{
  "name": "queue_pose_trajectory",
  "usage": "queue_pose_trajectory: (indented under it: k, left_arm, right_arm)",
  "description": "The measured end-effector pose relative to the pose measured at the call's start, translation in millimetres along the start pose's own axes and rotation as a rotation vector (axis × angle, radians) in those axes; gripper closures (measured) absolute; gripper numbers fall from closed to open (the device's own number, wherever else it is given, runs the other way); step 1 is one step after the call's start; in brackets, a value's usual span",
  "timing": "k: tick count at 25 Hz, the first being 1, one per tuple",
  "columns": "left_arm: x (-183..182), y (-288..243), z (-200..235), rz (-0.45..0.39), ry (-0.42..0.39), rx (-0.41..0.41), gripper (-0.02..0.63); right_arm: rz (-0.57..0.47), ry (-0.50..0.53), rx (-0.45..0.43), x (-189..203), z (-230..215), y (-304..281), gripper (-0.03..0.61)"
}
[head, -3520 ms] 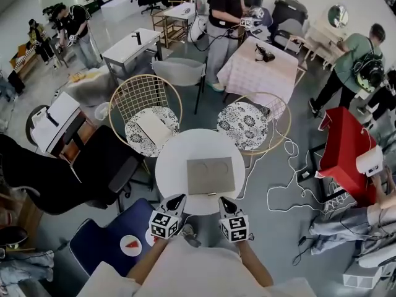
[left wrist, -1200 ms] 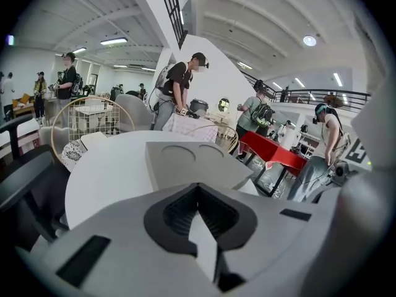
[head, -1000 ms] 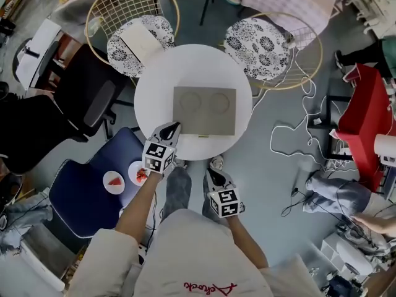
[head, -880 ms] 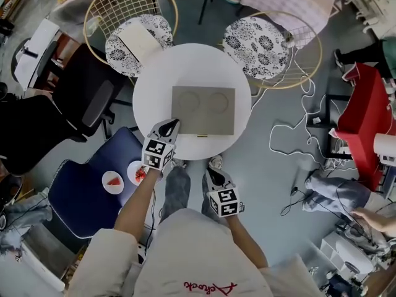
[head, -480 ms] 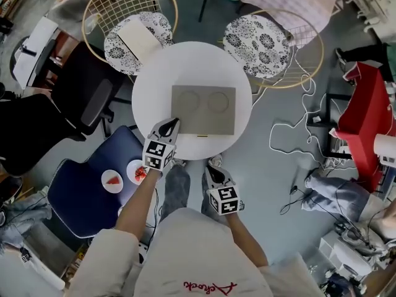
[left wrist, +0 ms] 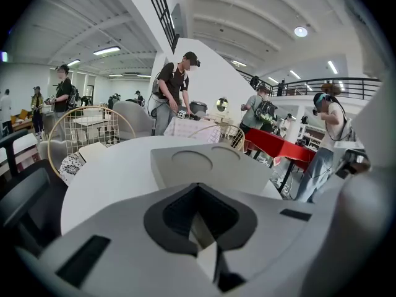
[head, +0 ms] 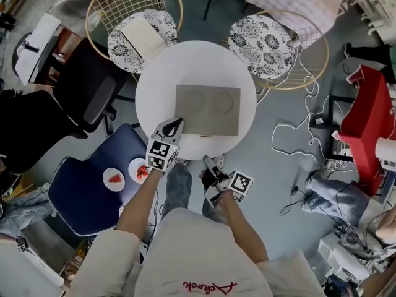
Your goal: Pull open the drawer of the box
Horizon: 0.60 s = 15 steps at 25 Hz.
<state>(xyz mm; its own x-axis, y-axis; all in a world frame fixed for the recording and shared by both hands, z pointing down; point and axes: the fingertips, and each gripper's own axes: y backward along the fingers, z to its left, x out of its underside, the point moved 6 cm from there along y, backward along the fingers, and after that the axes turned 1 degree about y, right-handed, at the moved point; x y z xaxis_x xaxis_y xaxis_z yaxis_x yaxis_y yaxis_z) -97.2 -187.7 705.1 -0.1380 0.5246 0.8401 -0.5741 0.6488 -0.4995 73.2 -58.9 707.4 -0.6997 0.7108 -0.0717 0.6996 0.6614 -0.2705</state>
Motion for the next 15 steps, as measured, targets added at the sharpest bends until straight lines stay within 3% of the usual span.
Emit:
queue_pose_trajectory:
  k: [2, 4, 15]
  left_arm:
    - [0, 0, 0, 0.000, -0.001, 0.002, 0.603]
    - [1, 0, 1, 0.001, -0.002, 0.005, 0.602]
    - [1, -1, -1, 0.007, -0.006, 0.011, 0.603]
  right_arm:
    - [-0.092, -0.180, -0.072, -6, -6, -4, 0.495]
    - [-0.138, -0.237, -0.076, -12, -12, -9, 0.452]
    - [-0.116, -0.130, 0.019, -29, -20, -42, 0.449]
